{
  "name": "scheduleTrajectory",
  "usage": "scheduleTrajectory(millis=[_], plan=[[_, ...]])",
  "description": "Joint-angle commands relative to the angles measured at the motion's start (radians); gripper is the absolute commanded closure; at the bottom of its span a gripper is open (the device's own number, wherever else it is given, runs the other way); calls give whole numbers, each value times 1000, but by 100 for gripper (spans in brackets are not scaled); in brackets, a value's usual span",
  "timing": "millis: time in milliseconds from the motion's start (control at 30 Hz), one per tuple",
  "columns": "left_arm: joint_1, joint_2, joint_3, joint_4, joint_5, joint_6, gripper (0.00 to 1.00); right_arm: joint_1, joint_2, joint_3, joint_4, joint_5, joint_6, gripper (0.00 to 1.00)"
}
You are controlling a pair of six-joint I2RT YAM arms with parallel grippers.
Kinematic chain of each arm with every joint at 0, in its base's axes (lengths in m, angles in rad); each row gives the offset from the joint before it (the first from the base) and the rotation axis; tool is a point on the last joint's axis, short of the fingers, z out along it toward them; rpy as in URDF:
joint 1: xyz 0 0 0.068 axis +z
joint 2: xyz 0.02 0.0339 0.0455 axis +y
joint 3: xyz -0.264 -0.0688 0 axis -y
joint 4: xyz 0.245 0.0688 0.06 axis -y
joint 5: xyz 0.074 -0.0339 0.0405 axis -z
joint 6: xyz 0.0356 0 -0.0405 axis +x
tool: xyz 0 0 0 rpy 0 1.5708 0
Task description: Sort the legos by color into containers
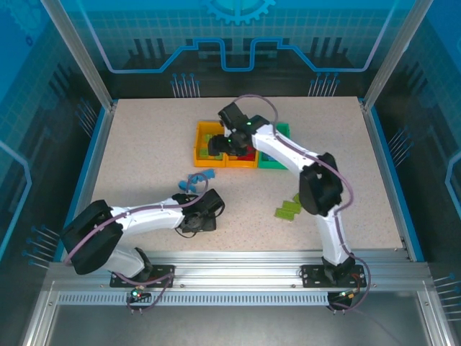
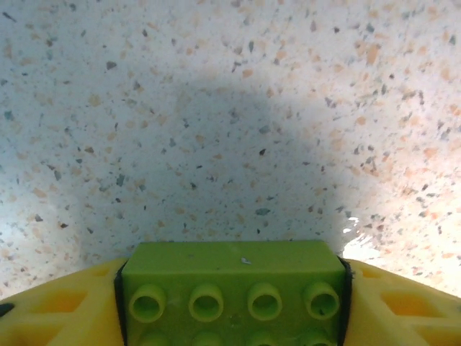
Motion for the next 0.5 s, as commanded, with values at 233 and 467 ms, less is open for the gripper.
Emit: scheduleTrajectory(millis=[233, 467], plan=[[37, -73, 41, -35, -64, 64, 50, -108, -444, -565, 39, 178, -14, 22], [239, -58, 270, -9, -36, 314, 50, -100, -595, -873, 42, 199, 126, 19]])
